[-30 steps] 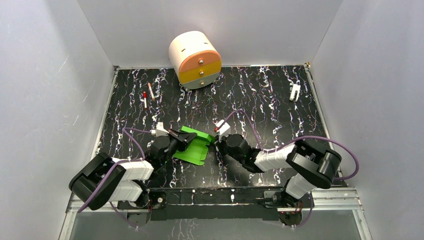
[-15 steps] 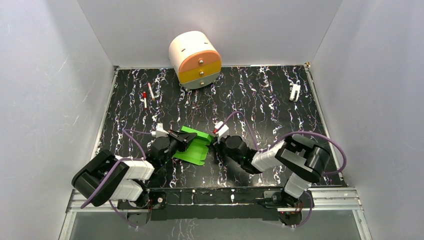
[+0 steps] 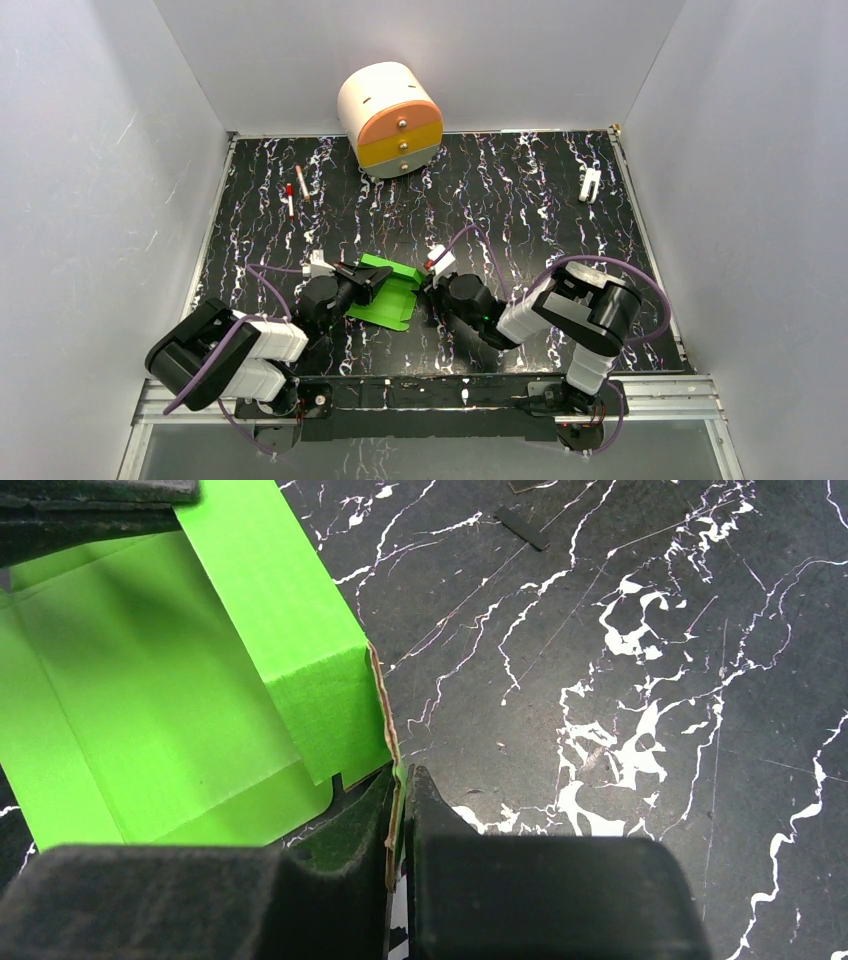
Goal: Fold the paper box
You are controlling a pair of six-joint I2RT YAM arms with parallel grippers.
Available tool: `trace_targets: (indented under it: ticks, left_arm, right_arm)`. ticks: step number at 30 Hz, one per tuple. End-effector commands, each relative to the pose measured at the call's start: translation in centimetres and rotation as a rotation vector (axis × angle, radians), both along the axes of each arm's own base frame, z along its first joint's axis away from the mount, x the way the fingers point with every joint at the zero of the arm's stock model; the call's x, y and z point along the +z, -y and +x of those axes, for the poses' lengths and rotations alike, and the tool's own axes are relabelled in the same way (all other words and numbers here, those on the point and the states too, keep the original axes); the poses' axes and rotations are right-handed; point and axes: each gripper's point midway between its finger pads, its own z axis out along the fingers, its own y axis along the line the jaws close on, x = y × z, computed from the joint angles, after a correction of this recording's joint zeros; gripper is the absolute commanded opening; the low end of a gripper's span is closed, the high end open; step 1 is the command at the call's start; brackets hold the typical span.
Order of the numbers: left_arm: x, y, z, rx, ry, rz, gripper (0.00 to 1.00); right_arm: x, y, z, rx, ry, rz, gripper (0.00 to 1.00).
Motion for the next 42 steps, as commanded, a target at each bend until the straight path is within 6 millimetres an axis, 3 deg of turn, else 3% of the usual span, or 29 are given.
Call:
trace_targets:
  ticks: [1,22,30,36,42]
  left_arm:
    - [0.2,0.2,-0.3,-0.01,-0.011,-0.04,0.0]
    - [0.3,2.5,-1.6,-0.022,-0.029,-0.124,0.0]
    - [-0.7,2.3,-1.4,0.002,-0.038,-0.115,0.0]
    - [0.0,2.4,-2.0,-0.039,0.021,-0.087,0.0]
    - [-0.2,0.9,-1.7,-0.064,0.076,0.041,0.22]
  right_arm:
    - [3.6,-2.1,0.7,-0.004,0.067,0.133,0.12]
    - [5.8,-2.4,3.2,-0.222,0.055,0.233,0.04]
    - [4.4,-1.2,2.6,-0.299,-0.061,0.189,0.03]
    - [3.2,1.3,1.9,-0.286,-0.01,0.08,0.0]
    - [2.4,1.9,0.5,-0.177,0.012,-0.003,0.0]
